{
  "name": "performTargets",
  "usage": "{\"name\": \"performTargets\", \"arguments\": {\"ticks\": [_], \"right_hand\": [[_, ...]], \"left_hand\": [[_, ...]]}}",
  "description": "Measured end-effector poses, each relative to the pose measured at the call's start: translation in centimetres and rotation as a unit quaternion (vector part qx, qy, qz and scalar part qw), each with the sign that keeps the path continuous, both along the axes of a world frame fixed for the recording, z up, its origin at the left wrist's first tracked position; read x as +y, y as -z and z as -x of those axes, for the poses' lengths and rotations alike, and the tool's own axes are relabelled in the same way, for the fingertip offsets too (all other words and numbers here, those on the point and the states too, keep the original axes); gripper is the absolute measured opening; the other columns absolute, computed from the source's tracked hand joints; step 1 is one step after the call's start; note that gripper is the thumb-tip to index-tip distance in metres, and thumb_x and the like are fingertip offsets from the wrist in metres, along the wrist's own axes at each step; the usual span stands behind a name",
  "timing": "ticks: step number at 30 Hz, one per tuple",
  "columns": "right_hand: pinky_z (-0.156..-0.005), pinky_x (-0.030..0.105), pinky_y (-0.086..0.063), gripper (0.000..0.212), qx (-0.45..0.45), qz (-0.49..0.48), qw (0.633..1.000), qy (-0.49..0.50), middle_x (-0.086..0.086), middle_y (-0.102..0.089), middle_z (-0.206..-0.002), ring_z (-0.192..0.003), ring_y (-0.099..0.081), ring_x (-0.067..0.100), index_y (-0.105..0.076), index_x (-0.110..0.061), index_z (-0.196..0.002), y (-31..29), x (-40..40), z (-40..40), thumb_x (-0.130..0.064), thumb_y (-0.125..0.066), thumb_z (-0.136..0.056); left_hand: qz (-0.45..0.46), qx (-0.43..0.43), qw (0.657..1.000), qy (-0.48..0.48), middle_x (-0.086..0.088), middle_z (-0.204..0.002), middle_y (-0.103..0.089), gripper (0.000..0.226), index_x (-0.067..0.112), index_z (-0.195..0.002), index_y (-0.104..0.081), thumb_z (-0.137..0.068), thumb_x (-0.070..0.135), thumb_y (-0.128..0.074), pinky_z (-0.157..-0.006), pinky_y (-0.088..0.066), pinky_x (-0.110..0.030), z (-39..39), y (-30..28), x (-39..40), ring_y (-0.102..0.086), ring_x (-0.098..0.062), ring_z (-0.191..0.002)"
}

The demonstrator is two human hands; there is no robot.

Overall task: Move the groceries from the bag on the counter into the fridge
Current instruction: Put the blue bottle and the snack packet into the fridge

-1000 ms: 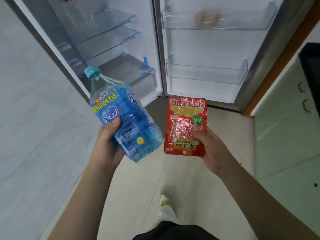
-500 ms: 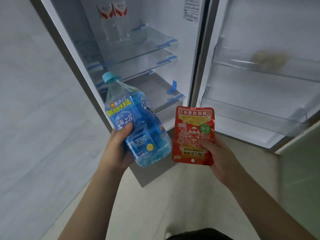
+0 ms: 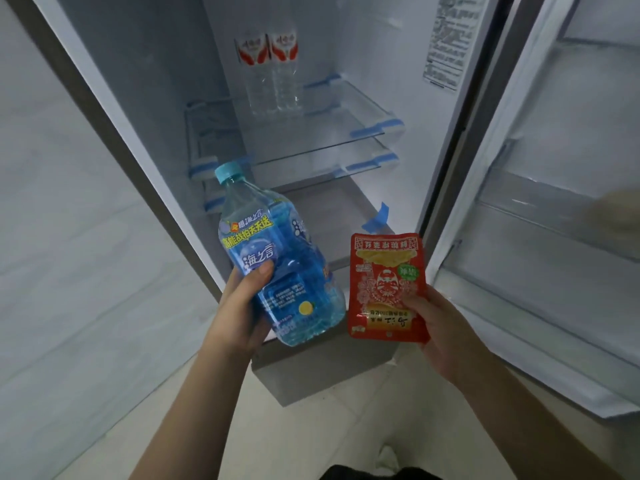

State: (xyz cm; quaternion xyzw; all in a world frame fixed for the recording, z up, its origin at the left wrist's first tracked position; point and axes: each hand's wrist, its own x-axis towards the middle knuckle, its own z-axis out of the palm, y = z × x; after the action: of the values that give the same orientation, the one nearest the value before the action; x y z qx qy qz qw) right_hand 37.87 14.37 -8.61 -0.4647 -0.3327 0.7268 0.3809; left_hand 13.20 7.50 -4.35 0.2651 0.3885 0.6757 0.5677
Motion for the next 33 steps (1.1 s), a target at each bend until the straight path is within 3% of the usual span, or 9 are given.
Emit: {"name": "performTargets", "arguments": {"ticks": [5, 8, 13, 24, 27, 33], "right_hand": [[-0.090, 0.045, -0.053, 0.030, -0.022, 0.024, 0.998, -0.053, 0.007, -0.074, -0.109, -0.098, -0.071, 0.027, -0.059, -0.017, -0.123, 1.8, 5.2, -0.3, -0.014, -0.059, -0.093], [-0.098, 0.048, -0.049, 0.029, -0.029, 0.032, 0.996, -0.083, 0.006, -0.073, -0.110, -0.102, -0.070, 0.027, -0.059, -0.017, -0.122, 3.0, 7.5, 0.6, -0.017, -0.061, -0.093], [-0.094, 0.044, -0.052, 0.030, -0.061, 0.038, 0.991, -0.115, 0.003, -0.073, -0.112, -0.100, -0.070, 0.024, -0.059, -0.020, -0.119, 4.8, 10.4, 3.7, -0.023, -0.067, -0.090], [-0.092, 0.046, -0.053, 0.029, -0.081, 0.027, 0.990, -0.114, 0.008, -0.073, -0.107, -0.098, -0.071, 0.026, -0.059, -0.015, -0.116, 7.2, 15.0, 12.0, -0.016, -0.067, -0.088], [-0.091, 0.048, -0.054, 0.035, -0.117, 0.040, 0.987, -0.105, 0.010, -0.072, -0.109, -0.097, -0.071, 0.028, -0.059, -0.016, -0.119, 8.5, 16.0, 14.0, -0.017, -0.070, -0.085], [-0.091, 0.046, -0.055, 0.029, -0.167, 0.057, 0.979, -0.103, 0.011, -0.071, -0.107, -0.097, -0.070, 0.028, -0.061, -0.016, -0.114, 10.7, 17.6, 15.3, -0.021, -0.069, -0.087]], "left_hand": [[0.000, 0.038, 0.998, -0.045, -0.022, -0.131, -0.053, 0.100, 0.002, -0.140, -0.040, -0.061, 0.042, -0.088, -0.091, -0.051, -0.052, -1.0, -0.3, 2.6, -0.057, -0.041, -0.118], [0.010, 0.031, 0.997, -0.073, -0.018, -0.126, -0.058, 0.096, 0.004, -0.137, -0.044, -0.061, 0.043, -0.088, -0.088, -0.053, -0.050, -1.3, -0.1, 2.8, -0.060, -0.038, -0.114], [0.040, 0.078, 0.991, -0.102, -0.019, -0.126, -0.060, 0.097, 0.007, -0.135, -0.046, -0.056, 0.044, -0.090, -0.087, -0.055, -0.048, 0.1, 0.2, 1.9, -0.060, -0.040, -0.115], [0.051, 0.046, 0.993, -0.101, -0.015, -0.123, -0.062, 0.097, 0.010, -0.131, -0.049, -0.051, 0.041, -0.093, -0.088, -0.055, -0.046, 3.6, 0.6, 3.6, -0.061, -0.037, -0.115], [0.048, 0.032, 0.994, -0.093, -0.017, -0.126, -0.061, 0.102, 0.009, -0.135, -0.046, -0.050, 0.039, -0.094, -0.089, -0.054, -0.048, 5.1, 0.5, 4.6, -0.060, -0.037, -0.116], [0.021, 0.038, 0.996, -0.072, -0.019, -0.128, -0.059, 0.100, 0.006, -0.138, -0.042, -0.057, 0.037, -0.092, -0.092, -0.052, -0.048, 7.4, 0.0, 6.6, -0.059, -0.038, -0.118]]}}
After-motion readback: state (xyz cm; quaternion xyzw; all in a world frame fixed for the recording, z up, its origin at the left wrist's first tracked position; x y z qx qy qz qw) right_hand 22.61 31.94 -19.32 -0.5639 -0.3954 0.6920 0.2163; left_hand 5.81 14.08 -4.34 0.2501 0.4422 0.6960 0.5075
